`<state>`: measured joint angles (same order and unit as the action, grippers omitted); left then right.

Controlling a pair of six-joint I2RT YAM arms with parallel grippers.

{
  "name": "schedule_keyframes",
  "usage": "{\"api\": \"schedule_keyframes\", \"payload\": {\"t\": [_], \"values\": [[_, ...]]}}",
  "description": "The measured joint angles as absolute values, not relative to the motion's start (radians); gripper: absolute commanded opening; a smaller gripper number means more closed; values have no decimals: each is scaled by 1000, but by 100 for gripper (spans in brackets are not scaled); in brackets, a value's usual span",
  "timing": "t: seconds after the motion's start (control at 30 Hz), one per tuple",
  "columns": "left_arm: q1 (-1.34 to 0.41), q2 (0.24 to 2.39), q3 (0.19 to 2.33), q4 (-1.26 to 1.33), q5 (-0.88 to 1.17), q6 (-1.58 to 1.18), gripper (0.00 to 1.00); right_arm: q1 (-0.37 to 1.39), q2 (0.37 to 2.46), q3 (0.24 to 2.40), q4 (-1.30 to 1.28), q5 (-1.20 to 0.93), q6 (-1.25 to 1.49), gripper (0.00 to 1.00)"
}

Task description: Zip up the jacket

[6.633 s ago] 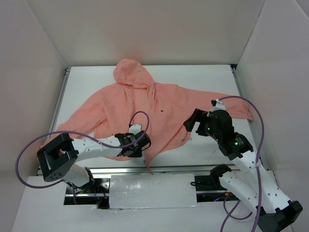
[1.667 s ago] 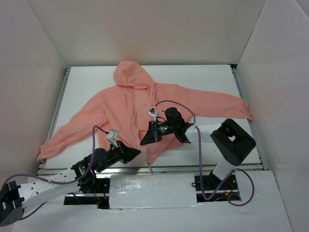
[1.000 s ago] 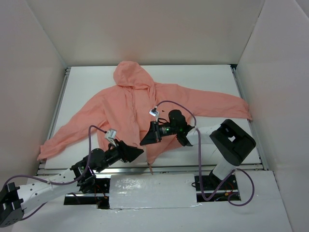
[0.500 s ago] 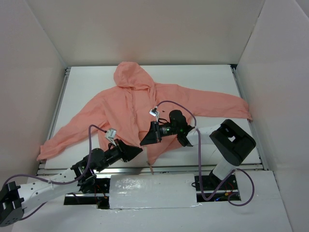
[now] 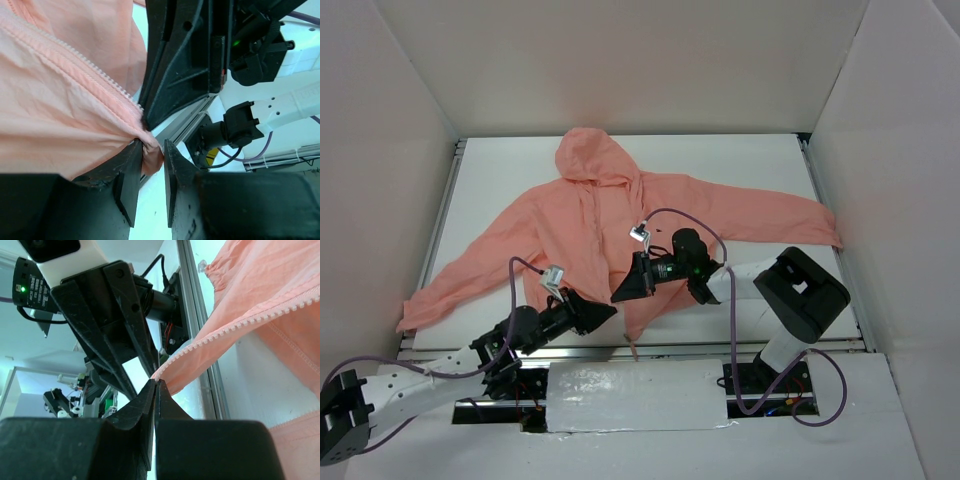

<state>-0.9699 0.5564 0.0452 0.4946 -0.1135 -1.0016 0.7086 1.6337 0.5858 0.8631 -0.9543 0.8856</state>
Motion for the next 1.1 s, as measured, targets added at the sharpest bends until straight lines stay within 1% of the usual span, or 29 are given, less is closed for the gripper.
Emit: {"api": "schedule_keyframes", "payload": {"t": [0.07, 0.1, 0.17, 0.23, 0.27, 0.33, 0.43, 0.47, 0.53, 0.57, 0.6, 0.73, 0.93, 1.1], "values": [[-970, 574, 45, 504, -113, -1001, 34, 709, 1634, 578, 874, -960, 886, 0], [-970, 581, 45, 508, -114, -1001, 28, 709, 1634, 575, 879, -963, 886, 0], [-970, 592, 45, 516, -114, -1003, 21, 709, 1634, 571, 888, -966, 886, 0], [-970, 598, 45, 517, -114, -1001, 18, 709, 1633, 567, 893, -966, 886, 0], [-970, 599, 45, 517, -114, -1000, 15, 709, 1633, 566, 896, -967, 886, 0], [-970, 598, 45, 517, -114, -1001, 13, 709, 1633, 566, 899, -968, 886, 0], [-970, 594, 45, 515, -114, -1000, 14, 709, 1633, 566, 899, -971, 887, 0], [-970, 590, 45, 514, -114, -1000, 19, 709, 1633, 566, 899, -972, 886, 0], [-970, 584, 45, 510, -114, -999, 27, 709, 1633, 566, 897, -974, 886, 0], [-970, 582, 45, 509, -114, -1001, 34, 709, 1633, 566, 896, -978, 885, 0], [-970, 579, 45, 509, -114, -996, 35, 709, 1633, 567, 896, -980, 884, 0], [-970, 572, 45, 509, -114, -999, 35, 709, 1633, 572, 874, -986, 867, 0], [-970, 550, 45, 493, -113, -998, 27, 707, 1631, 591, 810, -996, 823, 0], [-970, 540, 45, 480, -110, -997, 26, 706, 1629, 595, 792, -1006, 812, 0]]}}
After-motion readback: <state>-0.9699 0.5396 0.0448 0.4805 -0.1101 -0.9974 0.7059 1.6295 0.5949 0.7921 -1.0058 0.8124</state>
